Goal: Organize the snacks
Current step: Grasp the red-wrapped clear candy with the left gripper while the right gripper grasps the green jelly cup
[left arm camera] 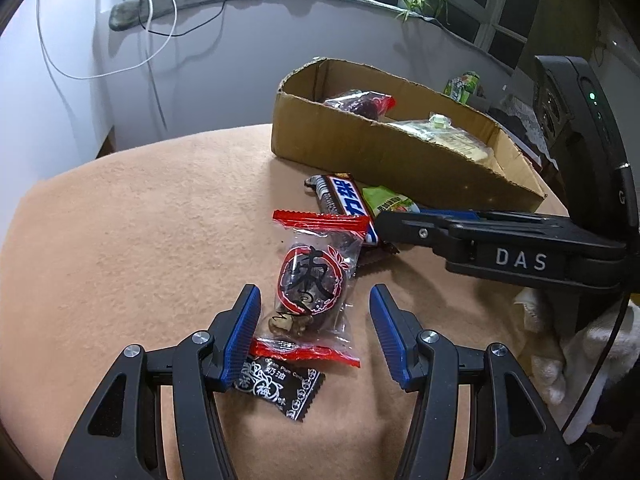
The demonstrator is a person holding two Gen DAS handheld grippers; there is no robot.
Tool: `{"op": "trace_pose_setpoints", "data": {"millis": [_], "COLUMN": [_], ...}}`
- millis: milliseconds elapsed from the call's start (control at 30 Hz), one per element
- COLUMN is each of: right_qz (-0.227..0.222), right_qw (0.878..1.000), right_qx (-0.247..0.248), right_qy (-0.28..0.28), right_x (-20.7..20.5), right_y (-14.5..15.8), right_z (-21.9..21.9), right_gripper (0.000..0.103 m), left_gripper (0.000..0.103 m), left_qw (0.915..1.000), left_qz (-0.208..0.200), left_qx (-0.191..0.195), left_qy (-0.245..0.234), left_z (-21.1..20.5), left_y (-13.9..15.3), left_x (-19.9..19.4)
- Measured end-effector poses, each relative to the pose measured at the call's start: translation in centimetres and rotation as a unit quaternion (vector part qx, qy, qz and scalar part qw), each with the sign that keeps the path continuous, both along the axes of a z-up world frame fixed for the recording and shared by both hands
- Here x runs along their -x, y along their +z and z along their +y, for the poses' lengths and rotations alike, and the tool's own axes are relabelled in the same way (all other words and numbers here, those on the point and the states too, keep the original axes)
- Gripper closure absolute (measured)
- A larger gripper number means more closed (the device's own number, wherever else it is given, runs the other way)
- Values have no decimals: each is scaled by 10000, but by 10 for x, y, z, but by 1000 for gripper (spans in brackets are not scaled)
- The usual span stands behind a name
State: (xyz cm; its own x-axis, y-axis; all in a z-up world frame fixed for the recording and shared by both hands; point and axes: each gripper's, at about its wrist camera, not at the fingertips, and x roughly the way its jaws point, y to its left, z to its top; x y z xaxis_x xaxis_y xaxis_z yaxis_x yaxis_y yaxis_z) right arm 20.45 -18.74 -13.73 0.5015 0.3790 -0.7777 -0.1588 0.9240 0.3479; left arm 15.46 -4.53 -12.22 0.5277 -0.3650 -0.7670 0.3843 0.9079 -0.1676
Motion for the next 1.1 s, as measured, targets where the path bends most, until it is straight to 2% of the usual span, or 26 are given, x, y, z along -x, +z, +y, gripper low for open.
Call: {"op": "trace_pose_setpoints", "data": {"millis": [100,233,333,433,500,633,1100], "right_qz": [-39,-48,-83,-52,-48,-137,-348], "right_qw": [10000,9999,9999,9999,10000,9988,9982], "right_qx": [45,15,-24,-106,-33,419,276], "right_qy": [7,107,-124,-94,-31,203,404], "right_x": [-6,-6,-1,-2,-3,-3,19], "right_y": [0,1,-1,-4,-4,-2,16], "right_z": [4,8,1,-2,0,13,5], "right_gripper": [56,61,61,61,61,63,66], "left_gripper": [47,55,56,61,63,69,71], "left_qw": [10000,9999,9999,9999,9999,9999,9987], "left_qz": [48,82,79,61,56,34,-158], "left_qx": [14,8,39,41,43,30,190], "left_qy": [45,111,142,148,144,157,435], "left_z": [2,4,7,10,10,10,24], "left_y": [-4,-6,-5,-5,-5,-5,13], "left_x": [-3,-5,-5,-4,-3,-3,8]}}
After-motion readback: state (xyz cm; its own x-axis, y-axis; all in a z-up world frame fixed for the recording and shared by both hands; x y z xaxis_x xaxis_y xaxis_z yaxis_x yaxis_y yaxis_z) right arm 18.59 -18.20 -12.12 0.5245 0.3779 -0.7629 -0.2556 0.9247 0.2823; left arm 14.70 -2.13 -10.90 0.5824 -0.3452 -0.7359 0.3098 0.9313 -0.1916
